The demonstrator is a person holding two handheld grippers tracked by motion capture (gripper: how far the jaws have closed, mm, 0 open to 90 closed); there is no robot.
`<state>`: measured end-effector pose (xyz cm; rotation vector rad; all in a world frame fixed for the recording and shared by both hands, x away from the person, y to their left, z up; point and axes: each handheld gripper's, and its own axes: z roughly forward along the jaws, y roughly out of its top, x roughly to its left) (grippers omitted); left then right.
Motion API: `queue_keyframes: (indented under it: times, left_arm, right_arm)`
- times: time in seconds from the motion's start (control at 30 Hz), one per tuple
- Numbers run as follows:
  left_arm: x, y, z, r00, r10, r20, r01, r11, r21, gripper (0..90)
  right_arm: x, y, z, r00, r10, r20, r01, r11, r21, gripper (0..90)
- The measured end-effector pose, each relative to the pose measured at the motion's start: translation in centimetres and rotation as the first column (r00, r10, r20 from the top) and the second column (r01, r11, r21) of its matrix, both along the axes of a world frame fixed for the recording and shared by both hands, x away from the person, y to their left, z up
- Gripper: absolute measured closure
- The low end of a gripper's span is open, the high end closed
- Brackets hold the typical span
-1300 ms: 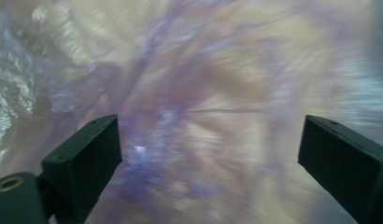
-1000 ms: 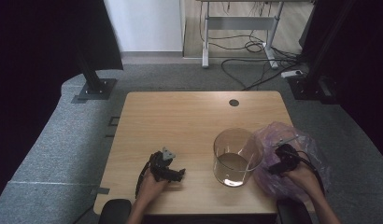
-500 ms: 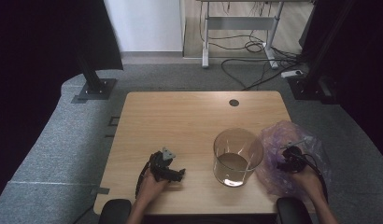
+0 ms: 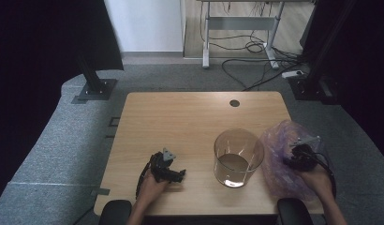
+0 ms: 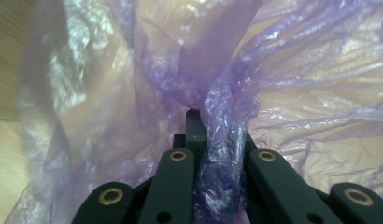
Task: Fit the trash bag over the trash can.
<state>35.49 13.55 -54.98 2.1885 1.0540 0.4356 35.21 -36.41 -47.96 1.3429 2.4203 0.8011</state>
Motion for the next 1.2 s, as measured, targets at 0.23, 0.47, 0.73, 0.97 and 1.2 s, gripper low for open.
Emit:
queue_keyframes:
  times: [0.23, 0.47, 0.73, 0.97, 1.2]
  left_arm:
    - [0.0, 0.0, 0.0, 1.0, 0.0, 0.001, 0.0, 1.0, 0.0, 0.0]
    - [0.0, 0.0, 0.0, 1.0, 0.001, 0.001, -0.001, 1.0, -0.001, 0.0]
    - [0.0, 0.0, 0.0, 1.0, 0.0, 0.001, 0.0, 1.0, -0.001, 0.0]
    - [0.0, 0.0, 0.0, 1.0, 0.001, 0.0, -0.001, 1.0, 0.0, 0.0]
    - [0.0, 0.0, 0.0, 1.0, 0.002, 0.001, -0.002, 1.0, -0.002, 0.0]
  right_arm:
    - [-0.8, 0.1, 2.9, 0.9987, 0.031, 0.04, -0.031, 0.9995, 0.004, 82.7]
    - [-1.4, 0.2, 6.0, 0.9952, 0.052, 0.084, -0.052, 0.9986, 0.008, 82.4]
    - [-1.8, 0.0, 9.0, 0.9905, 0.066, 0.121, -0.066, 0.9978, -0.002, 82.3]
    - [-2.0, 0.0, 11.4, 0.9865, 0.078, 0.144, -0.078, 0.9969, -0.008, 82.3]
    - [-2.2, -0.2, 14.2, 0.9824, 0.089, 0.164, -0.087, 0.9961, -0.014, 82.2]
